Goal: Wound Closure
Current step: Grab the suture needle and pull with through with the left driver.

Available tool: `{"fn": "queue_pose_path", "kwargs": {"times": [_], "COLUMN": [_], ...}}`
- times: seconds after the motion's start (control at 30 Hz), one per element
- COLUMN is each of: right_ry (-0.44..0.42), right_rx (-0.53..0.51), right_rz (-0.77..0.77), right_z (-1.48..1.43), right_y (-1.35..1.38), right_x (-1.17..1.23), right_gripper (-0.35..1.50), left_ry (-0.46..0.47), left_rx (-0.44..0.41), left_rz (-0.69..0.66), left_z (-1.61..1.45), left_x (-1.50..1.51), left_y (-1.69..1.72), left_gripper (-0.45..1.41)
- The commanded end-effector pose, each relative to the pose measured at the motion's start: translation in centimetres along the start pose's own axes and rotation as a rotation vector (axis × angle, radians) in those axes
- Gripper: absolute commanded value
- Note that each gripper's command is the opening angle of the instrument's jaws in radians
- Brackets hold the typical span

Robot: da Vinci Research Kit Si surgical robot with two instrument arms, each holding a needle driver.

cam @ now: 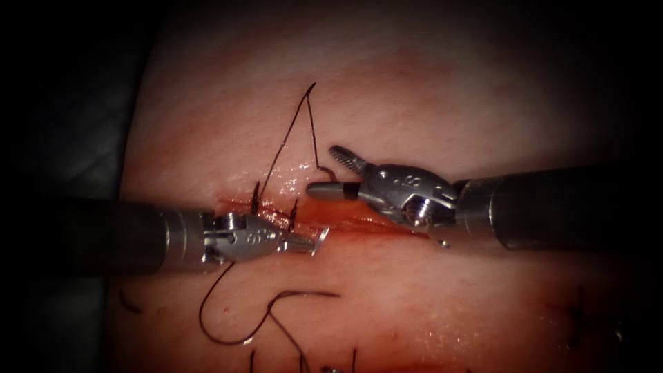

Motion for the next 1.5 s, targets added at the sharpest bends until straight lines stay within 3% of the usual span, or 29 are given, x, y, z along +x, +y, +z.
{"fn": "queue_pose_path", "kwargs": {"times": [0.03,0.1,0.13,0.17,0.2,0.3,0.43,0.73,1.03,1.17,1.2,1.3,1.37,1.5], "right_ry": [0.002,0.003,0.003,0.004,-0.002,-0.025,-0.051,-0.159,-0.275,-0.206,-0.163,-0.103,-0.079,-0.036], "right_rx": [0.007,0.009,0.01,0.014,0.018,0.03,0.024,0.24,0.471,0.494,0.485,0.437,0.434,0.436], "right_rz": [0.0,-0.001,-0.001,-0.001,0.04,0.239,0.367,0.749,0.902,0.88,0.815,0.729,0.691,0.654], "right_z": [0.09,0.1,0.1,0.09,0.08,0.06,0.05,0.16,0.12,0.07,0.05,0.0,-0.03,-0.09], "right_y": [-0.06,-0.07,-0.07,-0.06,-0.06,-0.05,-0.05,-0.05,-0.37,-0.32,-0.26,-0.1,0.06,0.37], "right_x": [-0.03,-0.04,-0.04,-0.04,-0.04,-0.04,-0.04,-0.08,-0.36,-0.3,-0.26,-0.17,-0.1,-0.02], "right_gripper": [1.11,0.78,0.36,-0.31,-0.35,-0.35,-0.35,-0.35,-0.35,-0.35,-0.03,0.41,0.81,1.06], "left_ry": [0.001,0.001,0.001,0.001,0.001,0.001,0.002,0.003,0.001,0.04,0.054,0.121,0.167,0.239], "left_rx": [-0.001,-0.001,-0.001,-0.001,-0.001,-0.002,-0.004,-0.007,-0.013,0.012,0.025,0.047,0.046,0.003], "left_rz": [0.0,0.0,0.0,0.001,0.001,0.001,0.002,0.002,-0.007,0.013,0.026,0.103,0.169,0.262], "left_z": [0.08,0.08,0.08,0.07,0.07,0.07,0.05,0.03,0.0,-0.03,-0.04,-0.07,-0.08,-0.09], "left_x": [0.0,0.0,0.0,0.0,0.0,0.0,-0.01,-0.02,0.0,0.04,0.06,0.1,0.12,0.14], "left_y": [0.01,0.01,0.01,0.01,0.01,0.01,0.0,-0.01,-0.06,-0.11,-0.13,-0.17,-0.17,-0.08], "left_gripper": [-0.3,-0.3,-0.3,-0.3,-0.3,-0.3,-0.3,-0.3,-0.28,-0.33,-0.35,-0.45,-0.45,-0.43]}}
